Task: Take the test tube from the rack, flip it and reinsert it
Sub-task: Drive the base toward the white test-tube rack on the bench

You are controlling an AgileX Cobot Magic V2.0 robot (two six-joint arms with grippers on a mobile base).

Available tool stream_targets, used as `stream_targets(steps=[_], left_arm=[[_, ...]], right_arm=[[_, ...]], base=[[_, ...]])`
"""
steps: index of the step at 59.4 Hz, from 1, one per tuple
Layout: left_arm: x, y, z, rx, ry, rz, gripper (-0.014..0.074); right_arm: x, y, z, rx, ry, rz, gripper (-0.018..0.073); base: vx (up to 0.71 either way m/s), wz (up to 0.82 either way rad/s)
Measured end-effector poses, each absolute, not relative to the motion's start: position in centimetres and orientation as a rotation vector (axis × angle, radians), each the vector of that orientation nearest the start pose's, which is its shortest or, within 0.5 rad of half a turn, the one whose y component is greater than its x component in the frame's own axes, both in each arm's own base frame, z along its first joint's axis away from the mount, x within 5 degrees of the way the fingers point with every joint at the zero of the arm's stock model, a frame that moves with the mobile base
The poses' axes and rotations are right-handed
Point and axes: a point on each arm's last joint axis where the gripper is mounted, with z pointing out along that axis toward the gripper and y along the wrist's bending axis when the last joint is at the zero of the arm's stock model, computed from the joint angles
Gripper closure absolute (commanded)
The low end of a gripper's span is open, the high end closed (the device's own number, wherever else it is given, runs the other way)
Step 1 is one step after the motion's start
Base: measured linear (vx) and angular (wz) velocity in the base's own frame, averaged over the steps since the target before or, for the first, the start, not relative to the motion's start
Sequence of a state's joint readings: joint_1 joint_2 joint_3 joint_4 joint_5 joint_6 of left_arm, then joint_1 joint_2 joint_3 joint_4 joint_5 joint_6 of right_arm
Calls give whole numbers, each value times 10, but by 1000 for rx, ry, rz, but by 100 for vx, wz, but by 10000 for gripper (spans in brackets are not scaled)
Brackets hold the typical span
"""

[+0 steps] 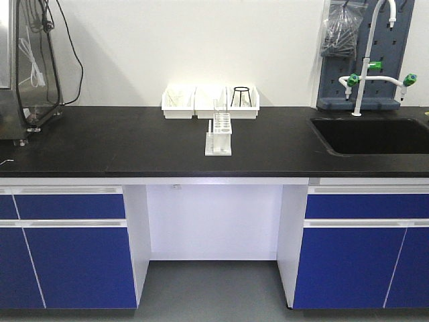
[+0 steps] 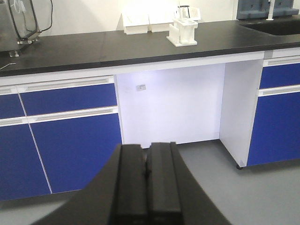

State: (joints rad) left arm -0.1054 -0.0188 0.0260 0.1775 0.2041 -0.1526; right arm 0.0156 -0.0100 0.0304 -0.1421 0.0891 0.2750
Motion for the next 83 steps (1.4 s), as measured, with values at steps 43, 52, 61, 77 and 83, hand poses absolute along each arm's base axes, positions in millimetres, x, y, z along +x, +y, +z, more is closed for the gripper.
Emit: stream_targets(steps=[43,52,61,77,83], left_arm=[[55,-3,187,80,1690,-33,603],[55,-3,187,80,1690,-33,603],[55,-3,187,80,1690,-33,603],[55,-3,187,80,1690,-33,603],[55,-3,187,80,1690,-33,603]], right_arm=[[57,0,195,104,1590,106,570],[57,0,195,104,1590,106,570],[57,0,195,104,1590,106,570],[57,0,195,104,1590,106,570],[57,0,195,104,1590,106,570]], base=[[0,0],[1,1],[5,2],[17,7],[26,10]])
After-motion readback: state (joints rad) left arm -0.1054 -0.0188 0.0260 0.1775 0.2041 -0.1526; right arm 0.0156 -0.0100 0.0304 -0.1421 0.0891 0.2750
